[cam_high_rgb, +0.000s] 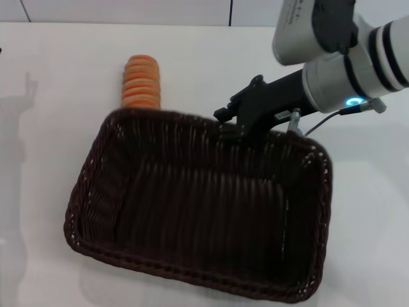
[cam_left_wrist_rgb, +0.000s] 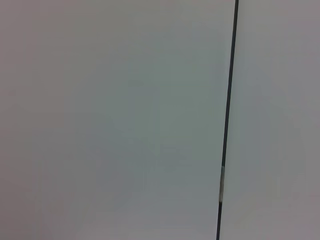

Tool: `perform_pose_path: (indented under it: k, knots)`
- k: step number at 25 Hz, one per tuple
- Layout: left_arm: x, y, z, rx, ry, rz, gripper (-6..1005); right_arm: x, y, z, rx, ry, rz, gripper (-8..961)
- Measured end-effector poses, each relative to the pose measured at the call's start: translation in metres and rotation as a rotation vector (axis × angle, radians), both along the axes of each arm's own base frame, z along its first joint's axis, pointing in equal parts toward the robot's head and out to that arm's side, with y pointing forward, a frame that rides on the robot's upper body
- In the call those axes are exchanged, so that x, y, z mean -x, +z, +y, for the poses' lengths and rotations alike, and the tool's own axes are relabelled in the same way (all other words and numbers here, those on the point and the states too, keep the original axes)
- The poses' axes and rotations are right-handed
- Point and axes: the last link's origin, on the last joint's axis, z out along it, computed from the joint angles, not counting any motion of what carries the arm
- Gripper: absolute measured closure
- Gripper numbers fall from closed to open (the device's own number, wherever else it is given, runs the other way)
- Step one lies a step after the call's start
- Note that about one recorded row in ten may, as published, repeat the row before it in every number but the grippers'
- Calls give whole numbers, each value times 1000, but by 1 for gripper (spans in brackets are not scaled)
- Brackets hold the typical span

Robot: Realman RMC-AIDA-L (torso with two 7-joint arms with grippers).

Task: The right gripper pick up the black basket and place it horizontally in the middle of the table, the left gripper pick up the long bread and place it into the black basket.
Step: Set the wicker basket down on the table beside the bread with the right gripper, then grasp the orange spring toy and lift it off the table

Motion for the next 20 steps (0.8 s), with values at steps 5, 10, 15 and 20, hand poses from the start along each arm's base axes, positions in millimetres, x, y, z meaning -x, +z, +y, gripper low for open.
perform_pose_path:
  k: [5,10,15,20]
  knots:
    - [-1,0,1,2,-3,1,165,-2,-6,1,-46,39,-39,651]
    - [-1,-4,1,19,-2,3,165,-9,-1,9,-210,46,-50,426]
    - [-5,-4,3,18,-15,11,165,-5,27,18,-482,54,132,297]
    - [-7,-3,5,16,-23,15,165,4,44,8,-565,38,264,198]
